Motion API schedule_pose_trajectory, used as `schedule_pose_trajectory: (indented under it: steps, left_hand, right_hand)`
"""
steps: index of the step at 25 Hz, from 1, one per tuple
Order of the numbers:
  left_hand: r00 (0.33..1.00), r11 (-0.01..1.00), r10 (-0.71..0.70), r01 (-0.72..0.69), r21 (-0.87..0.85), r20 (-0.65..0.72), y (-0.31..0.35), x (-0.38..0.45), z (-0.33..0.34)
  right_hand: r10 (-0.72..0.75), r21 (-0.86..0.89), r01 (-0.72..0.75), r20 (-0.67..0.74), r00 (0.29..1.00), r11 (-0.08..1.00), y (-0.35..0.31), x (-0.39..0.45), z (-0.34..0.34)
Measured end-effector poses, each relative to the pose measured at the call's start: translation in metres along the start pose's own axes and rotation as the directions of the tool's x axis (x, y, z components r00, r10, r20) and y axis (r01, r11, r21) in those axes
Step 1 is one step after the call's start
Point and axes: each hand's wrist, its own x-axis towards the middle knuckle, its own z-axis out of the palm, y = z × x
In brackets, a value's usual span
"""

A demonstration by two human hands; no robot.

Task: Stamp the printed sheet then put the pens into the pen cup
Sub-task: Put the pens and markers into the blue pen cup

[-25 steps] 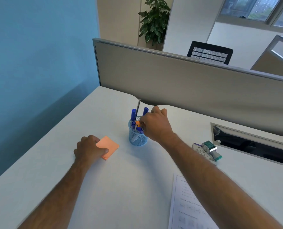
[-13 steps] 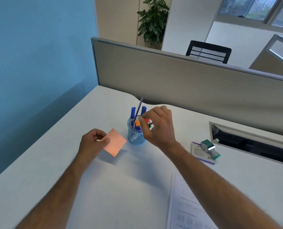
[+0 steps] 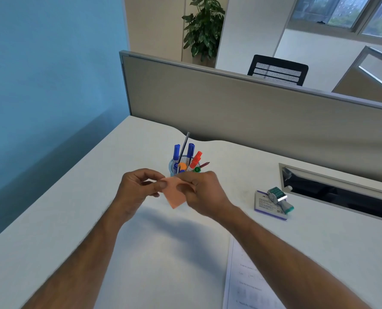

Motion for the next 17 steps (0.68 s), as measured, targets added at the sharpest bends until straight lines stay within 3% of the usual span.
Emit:
schedule_pose_trajectory:
  steps: [4, 6, 9, 13, 17]
  left_hand:
    - [0.981, 1.000, 0.002, -0.006, -0.021, -0.195, -0.005, 0.006, 0.000]
    - [0.975, 0.987, 0.017, 0.019, 0.159, -0.220, -0.009, 0.010, 0.004]
    - [0.983, 0.924, 0.029, 0.044, 0.379, -0.184, -0.010, 0.015, 0.018]
    - [0.989, 0.879, -0.025, 0.091, 0.468, -0.145, -0.014, 0.021, 0.035]
    - [0.992, 0.883, -0.067, 0.110, 0.457, -0.109, -0.019, 0.024, 0.049]
  right_hand:
    - [0.240, 0.261, -0.169, -0.272, 0.932, 0.950, 0.006, 0.025, -0.033]
    - [0.340, 0.311, -0.220, -0.409, 0.847, 0.924, 0.019, 0.042, -0.052]
    - [0.462, 0.293, -0.363, -0.441, 0.770, 0.884, 0.045, 0.059, -0.073]
    - [0.400, -0.145, -0.462, -0.321, 0.858, 0.875, 0.067, 0.062, -0.065]
    - [0.385, -0.159, -0.425, -0.230, 0.894, 0.891, 0.064, 0.071, -0.047]
